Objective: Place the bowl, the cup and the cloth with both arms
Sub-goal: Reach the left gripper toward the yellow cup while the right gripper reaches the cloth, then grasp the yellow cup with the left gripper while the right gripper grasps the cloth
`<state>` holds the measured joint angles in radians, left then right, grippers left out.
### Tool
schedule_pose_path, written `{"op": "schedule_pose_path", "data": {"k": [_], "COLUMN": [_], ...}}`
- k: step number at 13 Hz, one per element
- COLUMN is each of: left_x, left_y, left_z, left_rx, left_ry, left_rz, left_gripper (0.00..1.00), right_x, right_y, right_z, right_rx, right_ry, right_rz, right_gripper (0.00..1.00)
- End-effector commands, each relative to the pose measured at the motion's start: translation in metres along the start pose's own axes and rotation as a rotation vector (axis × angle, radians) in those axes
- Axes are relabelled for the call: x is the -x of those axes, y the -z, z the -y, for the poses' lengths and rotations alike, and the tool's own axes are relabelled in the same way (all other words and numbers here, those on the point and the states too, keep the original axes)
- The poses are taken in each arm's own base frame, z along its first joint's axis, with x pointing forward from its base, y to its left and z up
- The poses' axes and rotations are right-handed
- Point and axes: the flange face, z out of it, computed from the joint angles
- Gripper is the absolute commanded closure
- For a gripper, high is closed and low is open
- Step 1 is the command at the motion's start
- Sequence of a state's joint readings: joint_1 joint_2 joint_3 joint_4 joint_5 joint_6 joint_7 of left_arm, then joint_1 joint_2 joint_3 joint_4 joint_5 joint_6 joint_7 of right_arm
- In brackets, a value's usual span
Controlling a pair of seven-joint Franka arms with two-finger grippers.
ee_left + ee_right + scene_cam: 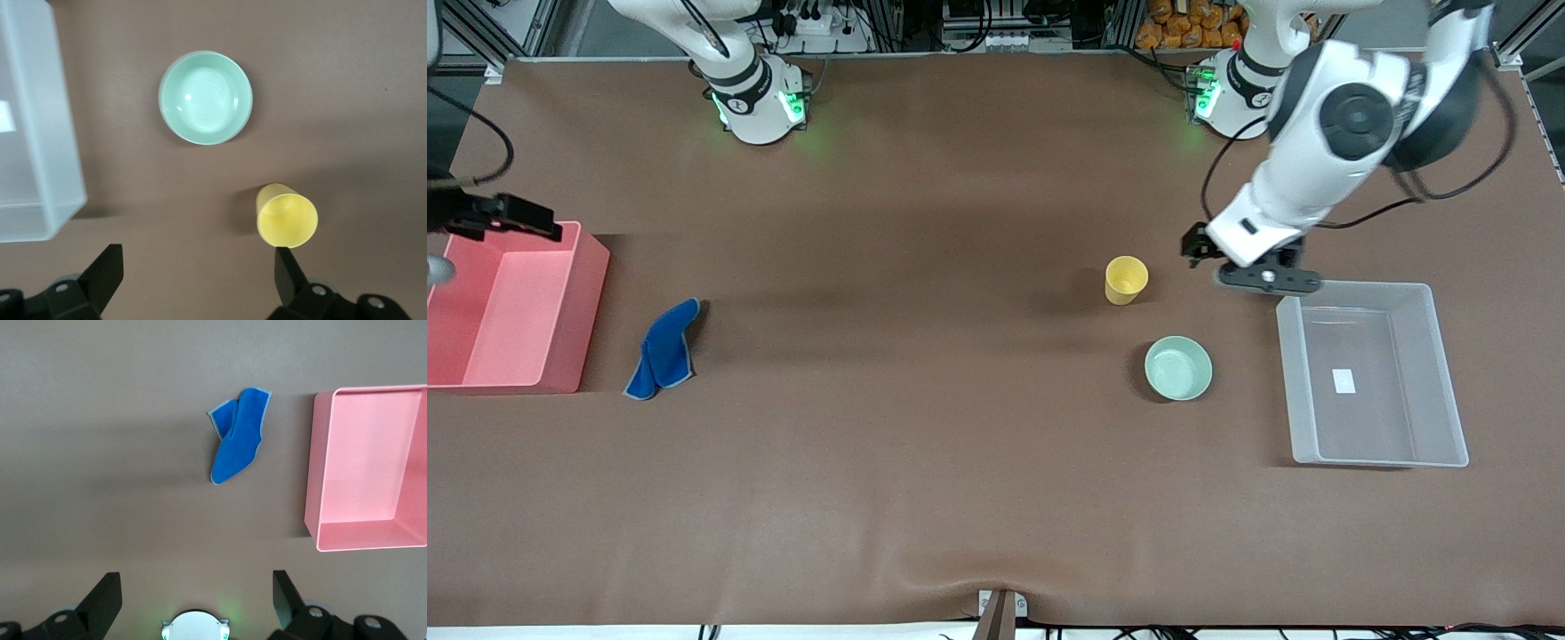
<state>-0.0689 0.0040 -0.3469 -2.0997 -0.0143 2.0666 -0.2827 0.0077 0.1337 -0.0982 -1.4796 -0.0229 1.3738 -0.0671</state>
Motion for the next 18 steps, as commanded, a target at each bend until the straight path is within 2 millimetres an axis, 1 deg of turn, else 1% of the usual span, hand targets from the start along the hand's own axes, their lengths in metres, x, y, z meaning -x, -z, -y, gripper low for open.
{"op": "schedule_pose_path", "data": {"k": [1,2,3,4,5,6,7,8,10,12,14,16,18], "left_x": [0.015,0.018,0.02,0.025,0.026,0.025,0.025,0.027,0.026,0.025,0.027,0.03,0.032], "left_y": [-0.038,-0.054,-0.063,-0.078,-0.087,-0.099,-0.109,-0.121,-0.139,-0.15,-0.158,-0.164,-0.169], "left_z": [-0.026,-0.029,-0.031,-0.037,-0.038,-0.037,-0.04,-0.044,-0.045,-0.047,-0.045,-0.045,-0.046], "left_rx": [0.032,0.037,0.038,0.038,0.042,0.048,0.053,0.058,0.067,0.074,0.075,0.072,0.068], "left_ry": [-0.008,-0.01,-0.011,-0.024,-0.025,-0.007,0.013,0.02,0.021,0.021,0.023,0.022,0.014], "left_rz": [-0.043,-0.042,-0.039,-0.023,-0.021,-0.008,-0.003,0.004,0.019,0.023,0.035,0.047,0.057], "left_gripper": [0.0,0.0,0.0,0.0,0.0,0.04,0.07,0.12,0.15,0.18,0.22,0.32,0.38], "right_x": [-0.029,-0.046,-0.062,-0.077,-0.089,-0.102,-0.113,-0.123,-0.141,-0.154,-0.167,-0.175,-0.179], "right_y": [-0.04,-0.063,-0.073,-0.086,-0.091,-0.098,-0.106,-0.117,-0.143,-0.172,-0.209,-0.238,-0.263], "right_z": [-0.039,-0.051,-0.066,-0.075,-0.077,-0.071,-0.07,-0.072,-0.076,-0.082,-0.084,-0.082,-0.083], "right_rx": [-0.022,-0.021,-0.025,-0.021,-0.009,0.004,0.011,0.015,0.018,0.012,0.01,0.006,-0.004], "right_ry": [-0.053,-0.072,-0.096,-0.105,-0.106,-0.097,-0.094,-0.098,-0.107,-0.115,-0.138,-0.181,-0.218], "right_rz": [0.074,0.101,0.07,0.035,-0.007,-0.043,-0.07,-0.087,-0.1,-0.085,-0.052,-0.014,0.013], "right_gripper": [0.0,0.0,0.0,0.0,0.0,0.0,0.0,0.0,0.0,0.0,0.0,0.0,0.0]}}
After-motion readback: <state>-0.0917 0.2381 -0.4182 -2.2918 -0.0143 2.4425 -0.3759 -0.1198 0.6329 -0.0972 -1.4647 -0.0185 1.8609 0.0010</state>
